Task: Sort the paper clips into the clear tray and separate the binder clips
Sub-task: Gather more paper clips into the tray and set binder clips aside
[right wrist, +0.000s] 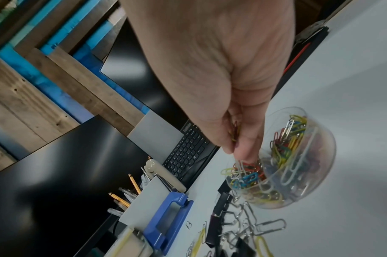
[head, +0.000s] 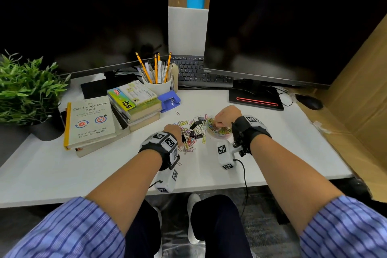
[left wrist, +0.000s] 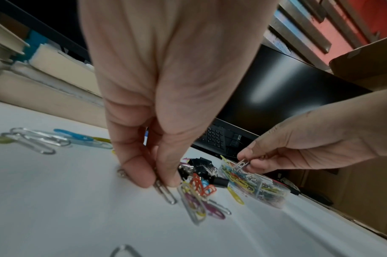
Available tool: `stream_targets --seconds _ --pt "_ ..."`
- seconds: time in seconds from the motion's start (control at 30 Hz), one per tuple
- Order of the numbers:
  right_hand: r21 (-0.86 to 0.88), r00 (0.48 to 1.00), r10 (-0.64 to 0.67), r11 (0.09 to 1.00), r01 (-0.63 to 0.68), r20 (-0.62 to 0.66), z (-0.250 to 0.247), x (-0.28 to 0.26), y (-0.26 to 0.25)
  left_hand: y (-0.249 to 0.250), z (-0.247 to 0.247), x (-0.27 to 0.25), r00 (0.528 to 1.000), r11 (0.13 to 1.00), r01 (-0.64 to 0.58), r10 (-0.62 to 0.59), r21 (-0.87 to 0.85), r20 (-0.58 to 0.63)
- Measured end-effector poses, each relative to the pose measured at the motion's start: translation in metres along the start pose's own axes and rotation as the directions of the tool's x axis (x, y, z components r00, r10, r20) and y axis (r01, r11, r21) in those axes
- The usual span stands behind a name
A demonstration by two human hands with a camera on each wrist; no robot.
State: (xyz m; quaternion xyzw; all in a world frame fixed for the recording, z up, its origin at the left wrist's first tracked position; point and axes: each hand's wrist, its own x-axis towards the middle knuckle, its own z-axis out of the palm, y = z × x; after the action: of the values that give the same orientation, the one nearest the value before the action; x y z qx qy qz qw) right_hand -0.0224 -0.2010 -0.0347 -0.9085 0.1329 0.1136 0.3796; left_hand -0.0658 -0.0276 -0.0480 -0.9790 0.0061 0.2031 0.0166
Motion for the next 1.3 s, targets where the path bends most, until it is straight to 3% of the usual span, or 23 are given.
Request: stream_targets --seconds 0.07,0.23,0.5,0.87,1.03,1.3 --pt "-0.058 0.998 -0.053 0.997 0.051 -0.046 -0.003 -0.002 -0.001 -0.001 -0.001 0.000 0.999 0.999 -0.020 0.021 -0.032 0.031" --pt "-0.185 0.993 -0.121 0.976 0.117 -0.007 0.002 0.006 -0.003 -0.004 -0.001 0.002 0.997 0.997 -0.079 0.079 0.020 0.009" --pt "-0.195 0.987 -0.163 0.968 0.157 -0.013 0.001 0.005 -0.007 -0.005 0.002 0.008 0.996 0.996 -0.089 0.089 0.013 0.004" --pt "-0.462 0.964 -0.243 0.846 0.265 0.108 0.006 -0.002 -0.003 -0.005 -0.001 0.006 0.997 0.996 -0.072 0.071 0.056 0.011" --pt "-0.501 0.947 -0.285 0.804 0.319 0.145 0.006 -0.002 -0.003 -0.004 -0.002 0.006 0.996 0.994 -0.087 0.085 0.073 0.033" --pt "-0.510 0.940 -0.324 0.794 0.331 0.104 0.012 -0.002 0.002 -0.005 -0.002 0.000 0.996 0.996 -0.086 0.086 0.035 0.003"
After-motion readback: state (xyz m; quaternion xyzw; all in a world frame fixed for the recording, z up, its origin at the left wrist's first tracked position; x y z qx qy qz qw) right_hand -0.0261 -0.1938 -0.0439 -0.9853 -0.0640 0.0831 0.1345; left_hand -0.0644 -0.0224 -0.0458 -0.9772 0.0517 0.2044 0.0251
